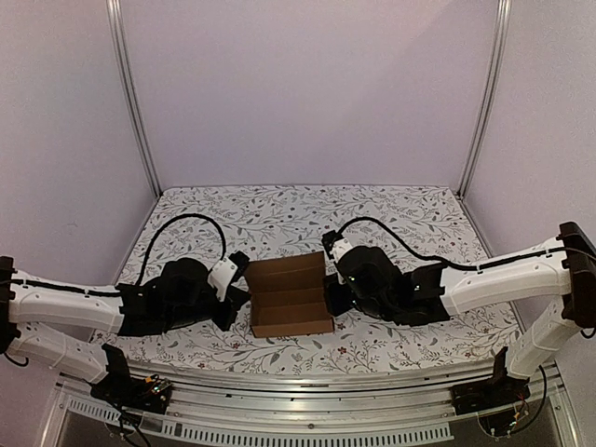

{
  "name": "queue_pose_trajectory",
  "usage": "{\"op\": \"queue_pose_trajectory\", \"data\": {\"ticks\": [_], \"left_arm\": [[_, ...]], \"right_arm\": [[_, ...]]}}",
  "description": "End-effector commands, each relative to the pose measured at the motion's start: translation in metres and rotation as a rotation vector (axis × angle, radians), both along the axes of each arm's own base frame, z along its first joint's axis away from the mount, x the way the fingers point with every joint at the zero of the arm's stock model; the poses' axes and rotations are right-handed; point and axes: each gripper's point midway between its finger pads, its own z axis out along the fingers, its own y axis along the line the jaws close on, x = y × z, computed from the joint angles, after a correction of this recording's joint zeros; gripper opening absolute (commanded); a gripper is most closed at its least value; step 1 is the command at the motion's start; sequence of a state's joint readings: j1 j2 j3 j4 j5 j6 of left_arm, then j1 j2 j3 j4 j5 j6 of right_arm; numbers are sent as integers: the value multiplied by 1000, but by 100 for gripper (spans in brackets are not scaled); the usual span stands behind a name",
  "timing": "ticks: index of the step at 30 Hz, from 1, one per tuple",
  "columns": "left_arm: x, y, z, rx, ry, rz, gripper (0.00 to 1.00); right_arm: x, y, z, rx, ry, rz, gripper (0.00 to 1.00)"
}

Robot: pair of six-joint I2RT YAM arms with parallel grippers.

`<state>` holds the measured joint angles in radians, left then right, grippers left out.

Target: Fold the paper box

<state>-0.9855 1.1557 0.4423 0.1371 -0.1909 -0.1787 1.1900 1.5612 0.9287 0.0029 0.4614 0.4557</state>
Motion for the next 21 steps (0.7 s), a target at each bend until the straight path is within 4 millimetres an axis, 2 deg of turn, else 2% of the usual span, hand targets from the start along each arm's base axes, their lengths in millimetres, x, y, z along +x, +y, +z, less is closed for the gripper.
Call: {"op": "queue_pose_trajectory", "data": {"ticks": [1, 11, 21], "left_arm": [[-6, -9, -3, -9, 26, -13, 0], [-8, -6, -15, 5, 51, 23, 0], [-17, -9, -20, 22, 67, 14, 0]], "right_arm": [[4, 7, -2, 52, 19, -40, 0], [2, -10, -33, 27, 44, -94, 0], [-3, -19, -49, 12, 50, -128, 0]]}}
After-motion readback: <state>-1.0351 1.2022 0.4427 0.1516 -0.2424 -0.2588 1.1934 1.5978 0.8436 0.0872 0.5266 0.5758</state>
